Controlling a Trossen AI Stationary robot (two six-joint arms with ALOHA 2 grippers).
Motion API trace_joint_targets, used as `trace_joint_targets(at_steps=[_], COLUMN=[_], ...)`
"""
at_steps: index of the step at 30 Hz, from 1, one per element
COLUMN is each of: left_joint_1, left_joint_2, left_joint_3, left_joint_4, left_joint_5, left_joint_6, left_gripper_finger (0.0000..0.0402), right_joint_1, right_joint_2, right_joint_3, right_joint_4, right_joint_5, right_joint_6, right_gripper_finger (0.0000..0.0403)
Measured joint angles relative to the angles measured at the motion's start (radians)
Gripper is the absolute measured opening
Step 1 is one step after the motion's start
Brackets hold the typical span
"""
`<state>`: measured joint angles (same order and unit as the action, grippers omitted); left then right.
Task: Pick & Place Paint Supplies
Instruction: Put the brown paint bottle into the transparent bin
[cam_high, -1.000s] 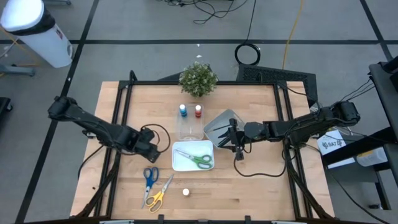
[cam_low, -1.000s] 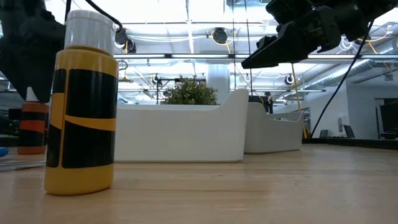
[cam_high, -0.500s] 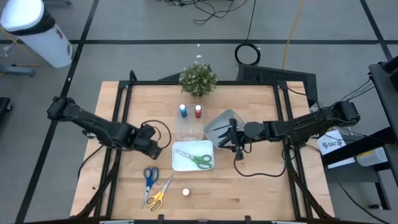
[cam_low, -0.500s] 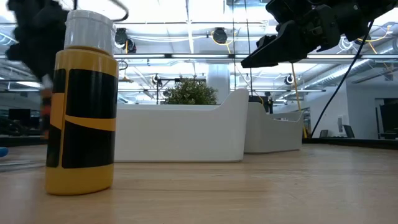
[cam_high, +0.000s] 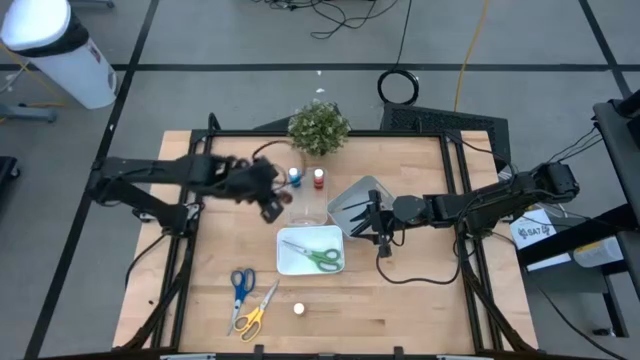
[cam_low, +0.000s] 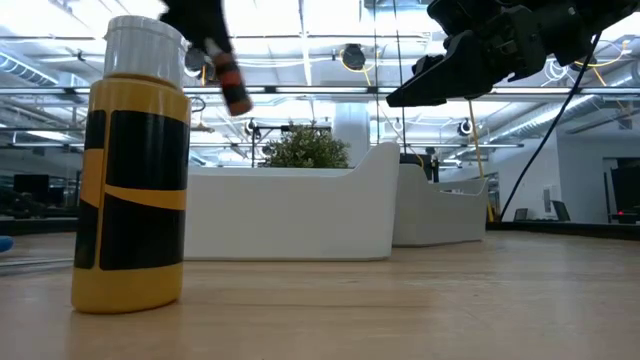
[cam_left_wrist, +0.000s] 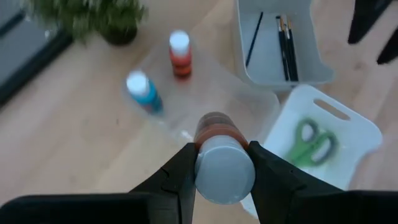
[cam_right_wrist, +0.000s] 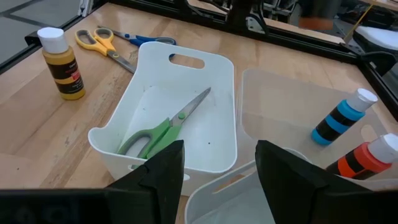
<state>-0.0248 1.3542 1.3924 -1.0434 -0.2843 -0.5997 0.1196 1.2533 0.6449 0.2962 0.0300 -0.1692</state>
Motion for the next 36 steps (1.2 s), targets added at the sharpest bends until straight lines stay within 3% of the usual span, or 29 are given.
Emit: trace_joint_targets(at_steps=[8,15,26,36], left_joint_1=[0.095,0.112,0.116,0.116], left_joint_2=[0.286,0.469,0.606,0.657], left_joint_3=[0.231,0.303,0.303,0.303], left_joint_4=[0.0,0.004,0.053,0.071], left_joint_5=[0.077,0.077,0.079,0.156], left_joint_6=[0.269,0.344,0.336,0.335], left_gripper_finger=[0.0123,0.0123,0.0123,0.0123], right_joint_1=[0.0,0.0,0.0,0.0], right_joint_2=[0.0,0.0,0.0,0.0], right_joint_3=[0.0,0.0,0.0,0.0], right_joint_4=[0.0,-0.001,-0.002,-0.002], right_joint_5=[0.002,0.002,0.002,0.002], right_joint_6=[0.021,0.026,0.022,0.019], right_gripper_finger=[0.0187,0.0187,0.0187,0.0187])
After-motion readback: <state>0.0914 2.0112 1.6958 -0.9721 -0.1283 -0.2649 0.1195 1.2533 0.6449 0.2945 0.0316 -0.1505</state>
